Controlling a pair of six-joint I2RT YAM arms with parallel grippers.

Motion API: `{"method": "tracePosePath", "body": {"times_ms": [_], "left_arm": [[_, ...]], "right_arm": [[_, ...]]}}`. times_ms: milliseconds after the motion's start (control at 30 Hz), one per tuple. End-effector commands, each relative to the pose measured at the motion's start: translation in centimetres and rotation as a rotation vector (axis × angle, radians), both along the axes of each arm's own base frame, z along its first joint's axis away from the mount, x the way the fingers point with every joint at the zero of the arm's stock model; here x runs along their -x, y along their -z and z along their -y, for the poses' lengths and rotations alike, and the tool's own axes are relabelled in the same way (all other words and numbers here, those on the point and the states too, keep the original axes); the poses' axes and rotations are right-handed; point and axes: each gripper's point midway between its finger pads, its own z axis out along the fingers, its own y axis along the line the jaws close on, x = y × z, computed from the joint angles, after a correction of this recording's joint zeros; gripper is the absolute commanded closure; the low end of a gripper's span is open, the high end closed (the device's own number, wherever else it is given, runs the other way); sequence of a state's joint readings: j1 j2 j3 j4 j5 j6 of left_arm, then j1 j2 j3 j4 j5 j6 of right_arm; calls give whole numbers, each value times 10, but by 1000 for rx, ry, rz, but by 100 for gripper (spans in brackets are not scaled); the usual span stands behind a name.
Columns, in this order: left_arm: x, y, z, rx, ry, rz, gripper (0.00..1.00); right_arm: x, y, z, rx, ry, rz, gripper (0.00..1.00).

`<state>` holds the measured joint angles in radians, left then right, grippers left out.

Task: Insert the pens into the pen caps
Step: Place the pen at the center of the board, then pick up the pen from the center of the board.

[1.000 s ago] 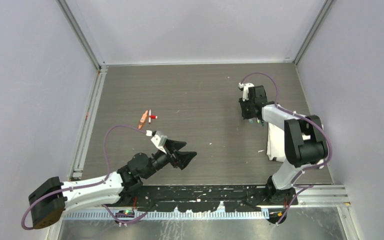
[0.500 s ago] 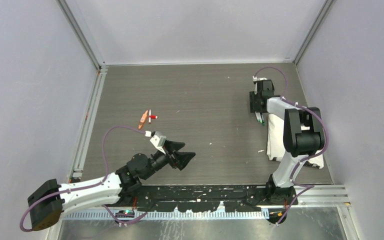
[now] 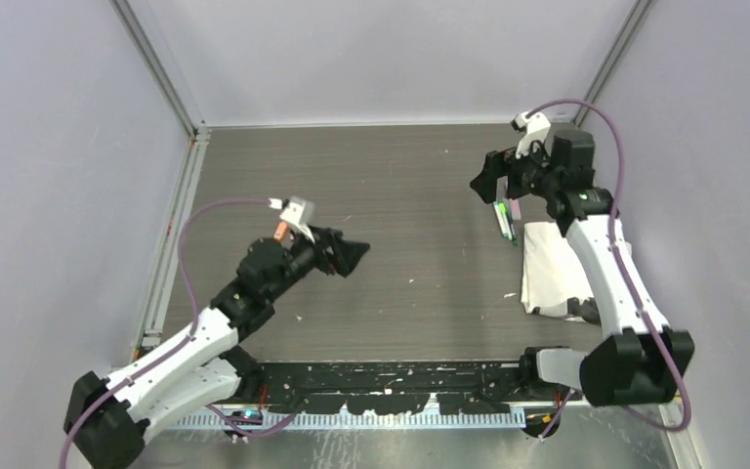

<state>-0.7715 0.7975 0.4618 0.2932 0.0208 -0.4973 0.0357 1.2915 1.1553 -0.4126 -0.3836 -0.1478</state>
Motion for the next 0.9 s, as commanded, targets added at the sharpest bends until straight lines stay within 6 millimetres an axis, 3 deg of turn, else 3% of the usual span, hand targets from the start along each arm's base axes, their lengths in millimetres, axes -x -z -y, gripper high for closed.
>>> {"method": "tracePosePath", "body": {"times_ms": [0,67,133,167,267,367,600,733,867], "left_arm": [[-27,-1,-26,-61,-3,-156,18],[-45,-2,-45,-110,-38,-218,17],[-61,1,-64,-186,-77,-279,17],[-71,-3,-74,-215,-117,-306,17],[-92,16,-107,-372,-220,-385,19],[-110,37,-136,-538,-311,-441,28],[-142,81,-149,-772,-271,-612,60],[-147,118,-149,-821,-243,-692,65],[-147,137,-158,-883,-249,-730,65]], "right_arm": [[62,-81,-68,-327,-376,58,0],[84,-103,-87,-434,-525,54,0],[92,-107,-96,-476,-599,76,0],[91,-101,-98,-475,-610,91,0],[88,-69,-99,-482,-590,79,0],[89,-49,-105,-502,-591,15,2],[90,-30,-117,-418,-598,-10,3],[87,-18,-118,-401,-593,-28,3],[85,-12,-118,-399,-587,-48,3]]}}
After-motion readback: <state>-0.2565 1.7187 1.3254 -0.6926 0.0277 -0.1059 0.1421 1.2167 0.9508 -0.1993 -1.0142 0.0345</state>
